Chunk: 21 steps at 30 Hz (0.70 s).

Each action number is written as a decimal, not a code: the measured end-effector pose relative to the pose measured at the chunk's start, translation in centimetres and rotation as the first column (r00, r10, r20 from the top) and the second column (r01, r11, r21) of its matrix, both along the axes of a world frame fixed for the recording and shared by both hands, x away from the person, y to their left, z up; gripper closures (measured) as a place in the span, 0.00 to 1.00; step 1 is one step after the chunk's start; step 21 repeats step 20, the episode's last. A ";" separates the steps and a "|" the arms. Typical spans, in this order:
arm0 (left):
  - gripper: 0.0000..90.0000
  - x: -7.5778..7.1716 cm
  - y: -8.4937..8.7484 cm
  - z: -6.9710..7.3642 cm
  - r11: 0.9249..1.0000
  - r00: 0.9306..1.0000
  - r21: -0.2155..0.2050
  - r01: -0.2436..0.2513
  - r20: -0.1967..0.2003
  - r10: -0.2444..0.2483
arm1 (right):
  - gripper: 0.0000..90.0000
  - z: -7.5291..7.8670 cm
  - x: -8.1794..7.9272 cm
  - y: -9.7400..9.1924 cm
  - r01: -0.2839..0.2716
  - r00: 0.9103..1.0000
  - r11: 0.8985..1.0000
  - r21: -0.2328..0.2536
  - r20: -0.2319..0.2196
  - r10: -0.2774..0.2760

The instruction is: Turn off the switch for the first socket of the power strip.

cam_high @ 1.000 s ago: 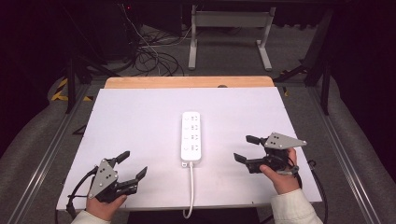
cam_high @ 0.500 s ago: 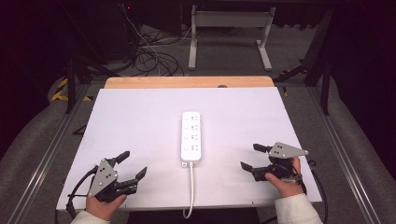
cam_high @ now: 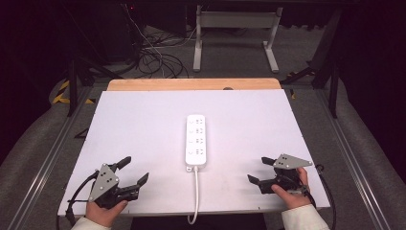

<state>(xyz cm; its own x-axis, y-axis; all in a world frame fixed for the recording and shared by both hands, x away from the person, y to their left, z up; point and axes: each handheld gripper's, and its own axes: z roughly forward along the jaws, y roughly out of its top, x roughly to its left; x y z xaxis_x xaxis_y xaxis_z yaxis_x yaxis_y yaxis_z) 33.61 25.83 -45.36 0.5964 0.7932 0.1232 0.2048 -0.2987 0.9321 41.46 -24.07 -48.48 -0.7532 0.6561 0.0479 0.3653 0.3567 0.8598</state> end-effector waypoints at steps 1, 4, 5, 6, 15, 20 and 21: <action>0.26 0.0 0.0 0.0 1.000 1.000 0.007 0.001 0.004 -0.001 | 0.14 0.1 0.0 0.0 0.002 1.000 1.000 0.007 0.012 -0.002; 0.26 0.0 -0.1 0.0 1.000 1.000 0.013 0.002 0.014 -0.003 | 0.14 0.5 -0.1 -0.1 0.011 0.999 1.000 0.020 0.042 -0.012; 0.25 0.0 -0.1 0.0 1.000 1.000 0.022 0.002 0.022 -0.002 | 0.14 0.6 -0.2 -0.2 0.013 0.999 1.000 0.025 0.048 -0.014; 0.25 0.0 -0.1 0.0 1.000 1.000 0.030 0.001 0.029 -0.002 | 0.14 0.7 -0.2 -0.2 0.014 0.998 0.999 0.030 0.054 -0.016; 0.25 0.0 -0.1 0.1 1.000 1.000 0.020 -0.001 0.029 0.000 | 0.13 1.1 -0.5 -0.1 0.015 0.995 0.999 0.038 0.095 -0.019; 0.22 0.0 0.0 0.1 1.000 0.999 -0.004 0.013 0.032 -0.013 | 0.13 1.2 -0.5 -0.2 0.018 0.995 0.999 0.051 0.095 -0.023; 0.22 0.0 0.0 0.1 1.000 0.999 -0.004 0.013 0.032 -0.013 | 0.13 1.2 -0.5 -0.2 0.018 0.995 0.999 0.051 0.095 -0.023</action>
